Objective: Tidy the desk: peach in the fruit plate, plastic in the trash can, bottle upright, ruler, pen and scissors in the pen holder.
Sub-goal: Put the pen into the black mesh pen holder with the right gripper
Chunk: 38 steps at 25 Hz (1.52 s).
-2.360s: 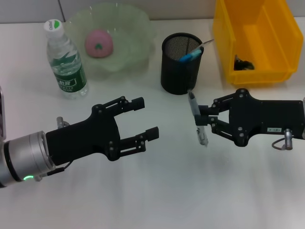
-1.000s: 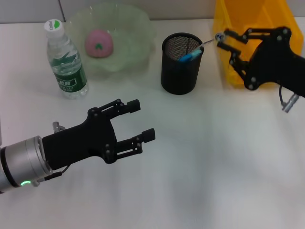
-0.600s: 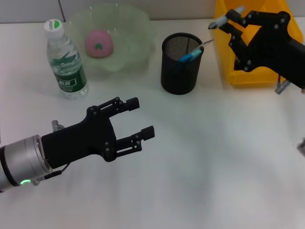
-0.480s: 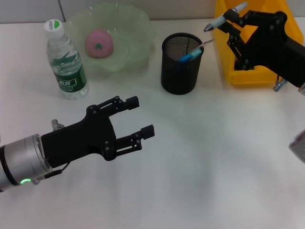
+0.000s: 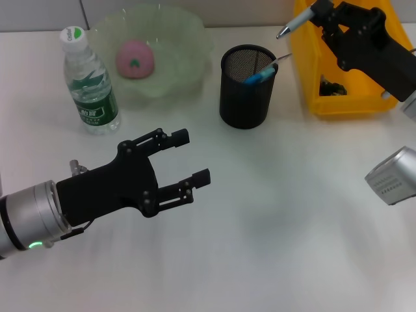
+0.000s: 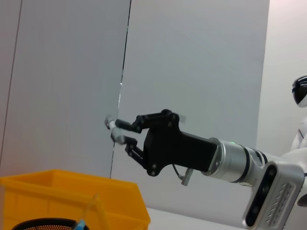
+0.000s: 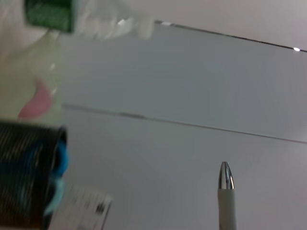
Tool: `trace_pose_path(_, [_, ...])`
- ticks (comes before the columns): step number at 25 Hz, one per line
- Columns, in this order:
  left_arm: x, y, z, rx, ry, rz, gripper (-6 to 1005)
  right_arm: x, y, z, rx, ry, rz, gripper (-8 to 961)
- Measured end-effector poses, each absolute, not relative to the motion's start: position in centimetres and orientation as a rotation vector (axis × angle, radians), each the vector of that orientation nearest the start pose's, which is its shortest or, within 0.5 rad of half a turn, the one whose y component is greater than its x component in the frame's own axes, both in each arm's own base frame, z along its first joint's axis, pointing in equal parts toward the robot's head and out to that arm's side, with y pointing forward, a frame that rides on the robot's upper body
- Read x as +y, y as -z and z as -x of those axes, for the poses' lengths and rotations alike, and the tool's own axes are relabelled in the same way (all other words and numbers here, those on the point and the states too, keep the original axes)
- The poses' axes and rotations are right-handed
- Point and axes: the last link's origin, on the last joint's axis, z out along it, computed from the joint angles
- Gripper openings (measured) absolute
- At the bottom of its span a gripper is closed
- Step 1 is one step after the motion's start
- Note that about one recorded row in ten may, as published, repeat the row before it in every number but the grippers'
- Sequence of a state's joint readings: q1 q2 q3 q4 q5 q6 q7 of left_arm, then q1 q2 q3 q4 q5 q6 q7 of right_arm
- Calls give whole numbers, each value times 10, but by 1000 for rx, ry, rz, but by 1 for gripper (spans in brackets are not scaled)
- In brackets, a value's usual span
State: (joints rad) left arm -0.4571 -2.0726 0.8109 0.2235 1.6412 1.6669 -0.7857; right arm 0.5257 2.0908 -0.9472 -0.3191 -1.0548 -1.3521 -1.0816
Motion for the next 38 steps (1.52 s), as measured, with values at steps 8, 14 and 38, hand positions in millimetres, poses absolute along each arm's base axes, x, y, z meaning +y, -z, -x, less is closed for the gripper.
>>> trace_pose_path(8, [265,49,265,-283,1114,2588,774,366,5,-247,-1438,332,1209,132])
trace_pose_path(14, [261,52,267,-252,1103,2580,774,373,7,-247,-1538,452,1138,133])
trace_pose_path(38, [249,61,271,-226,1091,2566,775,387,22,-238,-1870,683,916,135])
